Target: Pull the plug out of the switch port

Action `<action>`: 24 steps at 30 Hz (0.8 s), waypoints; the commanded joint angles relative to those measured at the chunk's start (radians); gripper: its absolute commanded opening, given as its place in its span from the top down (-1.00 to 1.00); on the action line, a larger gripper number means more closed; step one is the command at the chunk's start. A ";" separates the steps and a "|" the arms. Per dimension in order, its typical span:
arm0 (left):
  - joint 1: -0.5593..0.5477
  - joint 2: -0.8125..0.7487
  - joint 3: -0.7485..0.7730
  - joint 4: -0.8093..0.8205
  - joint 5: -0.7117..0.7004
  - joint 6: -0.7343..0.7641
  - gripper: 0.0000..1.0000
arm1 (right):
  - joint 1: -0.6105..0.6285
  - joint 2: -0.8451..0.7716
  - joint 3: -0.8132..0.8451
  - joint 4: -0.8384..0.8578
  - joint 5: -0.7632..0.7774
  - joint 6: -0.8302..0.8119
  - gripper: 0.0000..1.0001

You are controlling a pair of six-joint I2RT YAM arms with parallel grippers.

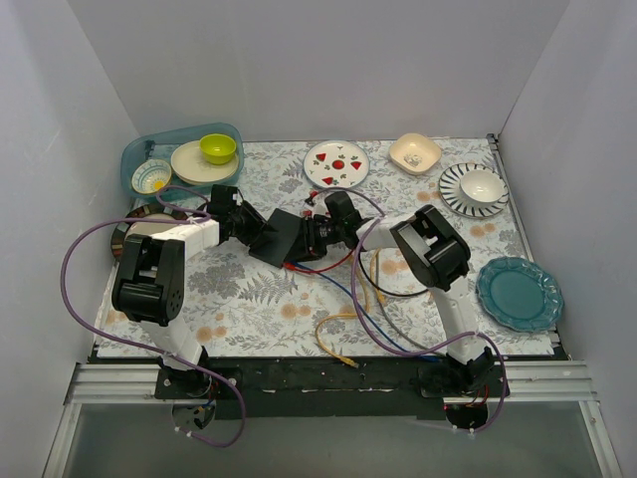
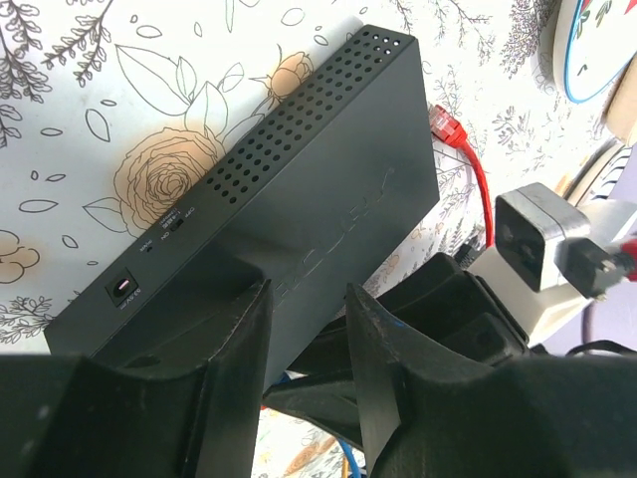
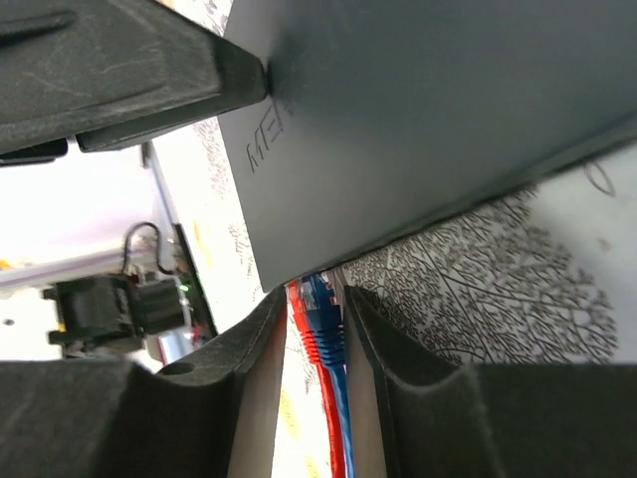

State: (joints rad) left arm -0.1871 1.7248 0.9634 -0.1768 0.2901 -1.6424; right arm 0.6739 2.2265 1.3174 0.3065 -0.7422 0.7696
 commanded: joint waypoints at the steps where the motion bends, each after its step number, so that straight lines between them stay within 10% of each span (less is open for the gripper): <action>1: 0.011 0.028 -0.020 -0.069 -0.039 0.039 0.28 | -0.007 0.024 -0.055 0.155 -0.040 0.145 0.28; 24: 0.012 -0.165 -0.222 0.068 0.158 -0.065 0.29 | -0.017 0.058 -0.121 0.287 -0.039 0.278 0.97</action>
State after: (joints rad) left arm -0.1722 1.6531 0.8505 -0.1204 0.3725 -1.6531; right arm 0.6529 2.2807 1.2133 0.6064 -0.7918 1.0683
